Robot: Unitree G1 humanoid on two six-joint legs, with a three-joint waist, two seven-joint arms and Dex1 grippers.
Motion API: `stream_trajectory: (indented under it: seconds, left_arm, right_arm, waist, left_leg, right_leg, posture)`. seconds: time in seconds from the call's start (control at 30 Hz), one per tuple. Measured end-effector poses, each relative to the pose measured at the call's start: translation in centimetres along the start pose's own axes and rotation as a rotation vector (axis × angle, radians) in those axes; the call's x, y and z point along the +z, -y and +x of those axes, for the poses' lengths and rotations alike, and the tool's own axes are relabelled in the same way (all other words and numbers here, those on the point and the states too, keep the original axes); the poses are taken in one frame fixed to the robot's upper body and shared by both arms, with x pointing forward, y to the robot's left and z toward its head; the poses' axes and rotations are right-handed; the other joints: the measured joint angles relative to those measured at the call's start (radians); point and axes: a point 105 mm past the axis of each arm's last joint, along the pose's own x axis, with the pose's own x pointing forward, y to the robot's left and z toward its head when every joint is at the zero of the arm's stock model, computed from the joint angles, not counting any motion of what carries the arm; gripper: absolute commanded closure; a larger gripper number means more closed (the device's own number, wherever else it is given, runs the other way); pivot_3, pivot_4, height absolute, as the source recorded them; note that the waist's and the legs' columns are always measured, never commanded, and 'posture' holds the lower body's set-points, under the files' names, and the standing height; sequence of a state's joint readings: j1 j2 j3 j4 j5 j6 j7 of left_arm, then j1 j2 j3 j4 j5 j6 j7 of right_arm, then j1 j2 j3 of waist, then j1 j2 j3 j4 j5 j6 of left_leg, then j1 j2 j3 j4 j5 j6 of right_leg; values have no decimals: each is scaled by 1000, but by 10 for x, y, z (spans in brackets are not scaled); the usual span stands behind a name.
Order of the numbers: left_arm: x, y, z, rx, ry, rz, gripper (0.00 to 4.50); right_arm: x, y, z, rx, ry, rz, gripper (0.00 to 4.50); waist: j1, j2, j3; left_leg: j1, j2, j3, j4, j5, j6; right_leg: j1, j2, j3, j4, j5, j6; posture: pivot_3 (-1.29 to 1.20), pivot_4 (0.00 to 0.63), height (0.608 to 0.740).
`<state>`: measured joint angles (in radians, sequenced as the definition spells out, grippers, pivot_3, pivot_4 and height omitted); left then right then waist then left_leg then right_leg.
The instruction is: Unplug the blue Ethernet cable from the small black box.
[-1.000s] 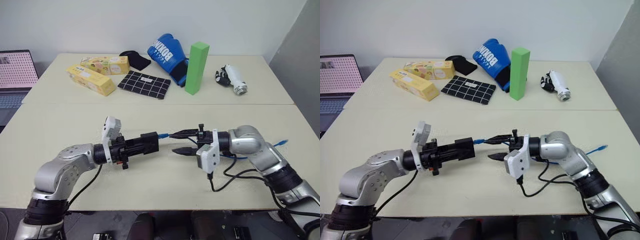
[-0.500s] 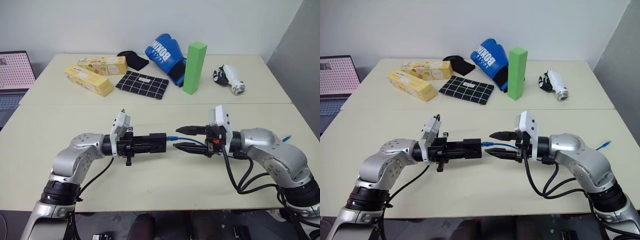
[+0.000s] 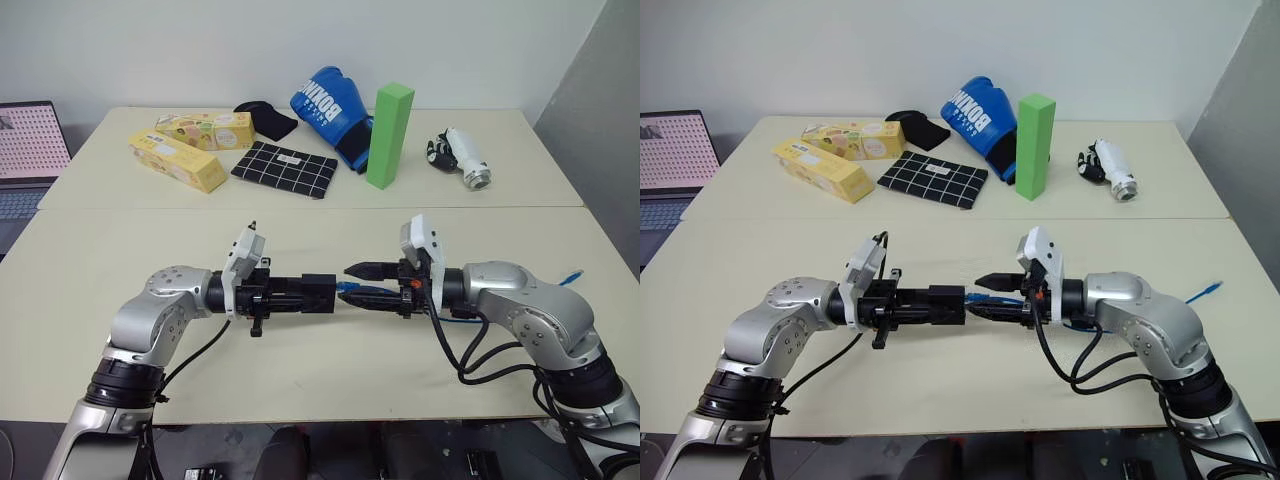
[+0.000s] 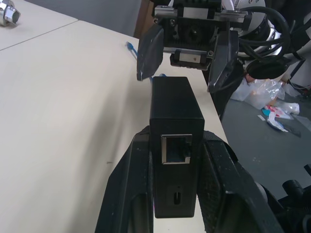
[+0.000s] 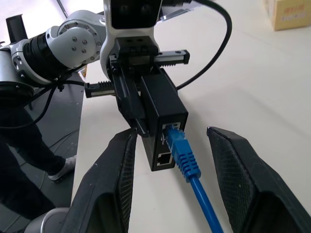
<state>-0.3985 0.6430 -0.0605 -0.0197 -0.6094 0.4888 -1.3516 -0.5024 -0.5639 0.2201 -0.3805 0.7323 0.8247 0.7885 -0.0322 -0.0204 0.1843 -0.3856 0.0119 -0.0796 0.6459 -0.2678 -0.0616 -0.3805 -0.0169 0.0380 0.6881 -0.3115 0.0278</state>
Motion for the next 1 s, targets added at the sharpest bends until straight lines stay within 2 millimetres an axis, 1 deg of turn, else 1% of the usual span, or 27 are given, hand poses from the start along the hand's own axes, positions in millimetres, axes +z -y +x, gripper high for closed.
stream_trajectory:
  seconds: [0.1, 0.4, 0.47, 0.5, 0.63, 0.77, 0.8, 1.0]
  left_arm:
    - [-1, 1, 0, -7, 0, -4, 3716]
    - [-3, 2, -1, -9, -1, -8, 3716]
    - [-3, 2, -1, -9, -1, -9, 3716]
    - [-3, 2, -1, -9, -2, -9, 3716]
    - [-3, 2, -1, -8, -2, -9, 3716]
    - [-3, 2, -2, -6, -2, -8, 3716]
    - [-3, 2, -2, -7, -3, -8, 3716]
    - [-3, 2, -2, -11, -2, -9, 3717]
  right_arm:
    - [-4, 1, 2, 7, -12, 40, 2078]
    - [-2, 1, 7, 25, -16, 58, 2078]
    - [-2, 1, 7, 29, -18, 60, 2442]
    - [-3, 1, 7, 29, -19, 61, 2529]
    - [-3, 1, 7, 28, -22, 62, 3506]
    - [-3, 0, 6, 36, -27, 56, 4297]
    - [-3, 0, 5, 43, -27, 54, 4434]
    - [-3, 1, 5, 53, -31, 47, 4434]
  waist:
    - [0, 0, 0]
    - [0, 0, 0]
    - [0, 0, 0]
    - [0, 0, 0]
    - [0, 0, 0]
    - [0, 0, 0]
    - [0, 0, 0]
    - [0, 0, 0]
  left_leg:
    - [0, 0, 0, 0, 0, 0]
    - [0, 0, 0, 0, 0, 0]
    - [0, 0, 0, 0, 0, 0]
    - [0, 0, 0, 0, 0, 0]
    - [0, 0, 0, 0, 0, 0]
    - [0, 0, 0, 0, 0, 0]
    - [0, 0, 0, 0, 0, 0]
    - [0, 0, 0, 0, 0, 0]
  right_leg:
    - [0, 0, 0, 0, 0, 0]
    - [0, 0, 0, 0, 0, 0]
    - [0, 0, 0, 0, 0, 0]
    - [0, 0, 0, 0, 0, 0]
    - [0, 0, 0, 0, 0, 0]
    - [0, 0, 0, 0, 0, 0]
    - [0, 0, 0, 0, 0, 0]
    - [0, 0, 0, 0, 0, 0]
  posture:
    - [0, 150, 740]
    - [0, 150, 740]
    - [0, 150, 740]
    - [0, 150, 740]
    - [0, 150, 740]
    - [0, 150, 740]
    - [0, 150, 740]
    - [0, 150, 740]
